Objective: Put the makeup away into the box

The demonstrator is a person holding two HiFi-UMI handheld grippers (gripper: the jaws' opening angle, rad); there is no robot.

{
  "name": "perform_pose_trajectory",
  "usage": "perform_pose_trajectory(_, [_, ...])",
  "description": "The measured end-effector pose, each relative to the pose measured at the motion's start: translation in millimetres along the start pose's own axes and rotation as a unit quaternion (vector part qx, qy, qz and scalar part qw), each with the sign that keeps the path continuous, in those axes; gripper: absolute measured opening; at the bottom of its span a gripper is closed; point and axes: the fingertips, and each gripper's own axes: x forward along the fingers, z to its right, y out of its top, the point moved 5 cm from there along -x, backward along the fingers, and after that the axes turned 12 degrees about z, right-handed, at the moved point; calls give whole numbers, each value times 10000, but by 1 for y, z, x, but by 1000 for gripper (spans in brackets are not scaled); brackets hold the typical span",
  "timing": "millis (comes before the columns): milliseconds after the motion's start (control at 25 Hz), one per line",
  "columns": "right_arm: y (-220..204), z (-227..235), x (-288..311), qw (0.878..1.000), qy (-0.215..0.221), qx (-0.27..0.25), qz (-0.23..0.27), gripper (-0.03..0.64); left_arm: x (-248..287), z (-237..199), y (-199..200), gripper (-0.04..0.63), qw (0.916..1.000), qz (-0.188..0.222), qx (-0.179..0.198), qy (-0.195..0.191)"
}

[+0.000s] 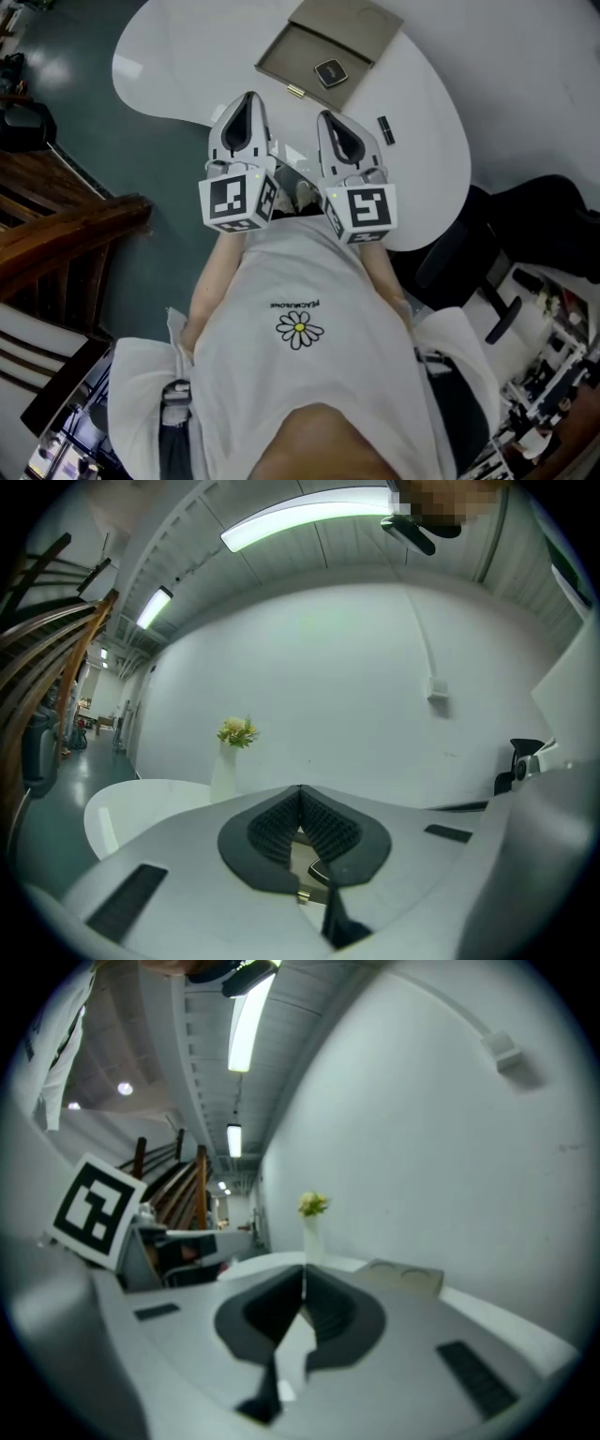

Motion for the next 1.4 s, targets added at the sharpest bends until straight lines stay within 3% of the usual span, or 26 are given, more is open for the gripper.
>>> perform_pose_trajectory(240, [4, -3, -9, 9999, -119, -60, 3, 31, 1, 5, 2, 20, 9997, 147, -135, -160])
perform_pose_trajectory(320, [7, 3, -14, 9996, -280, -81, 19, 30, 6, 20, 3, 51, 9980, 218, -170, -574])
perform_pose_trajectory(360, [9, 7, -18, 9992, -394, -84, 32, 31, 11, 30, -1, 158, 9959, 148, -200, -868])
perform_pose_trajectory(480, [11, 22, -35, 9967, -811, -69, 62, 31, 27, 65, -19, 212, 9850, -284, -239, -1684])
perform_pose_trajectory(600, [11, 37, -58, 9922, -1245, -47, 60, 30, 40, 101, -38, 252, 9693, -645, -289, -2356])
perform_pose_trajectory(720, [5, 57, -89, 9845, -1754, 47, -14, 31, 47, 138, -61, 287, 9478, -1016, -391, -2997])
perform_pose_trajectory(840, [-1, 75, -122, 9728, -2309, 154, -63, 31, 51, 171, -92, 303, 9220, -1392, -42, -3614])
perform_pose_trajectory(920, [-3, 82, -144, 9643, -2638, 209, -85, 30, 51, 190, -116, 314, 8998, -1642, 368, -4025])
perform_pose_trajectory(1000, [-7, 87, -164, 9557, -2929, 277, -119, 31, 47, 206, -145, 324, 8661, -1988, 869, -4504])
perform_pose_trajectory(1040, [-9, 88, -173, 9511, -3069, 315, -139, 31, 44, 213, -160, 324, 8426, -2216, 1158, -4770])
perform_pose_trajectory(1080, [-11, 88, -180, 9466, -3202, 349, -161, 31, 40, 217, -177, 327, 8141, -2455, 1486, -5049])
perform_pose_trajectory(1200, [-16, 91, -196, 9378, -3445, 391, -188, 31, 30, 224, -219, 326, 7130, -3017, 2545, -5795])
perform_pose_trajectory(1320, [-21, 96, -207, 9333, -3560, 420, -212, 31, 28, 222, -245, 325, 6152, -3368, 3403, -6263])
perform_pose_trajectory(1360, [-22, 97, -210, 9321, -3590, 432, -230, 30, 28, 220, -251, 325, 5876, -3427, 3644, -6359])
perform_pose_trajectory(1400, [-23, 98, -212, 9309, -3616, 449, -242, 31, 29, 219, -254, 324, 5673, -3446, 3832, -6424])
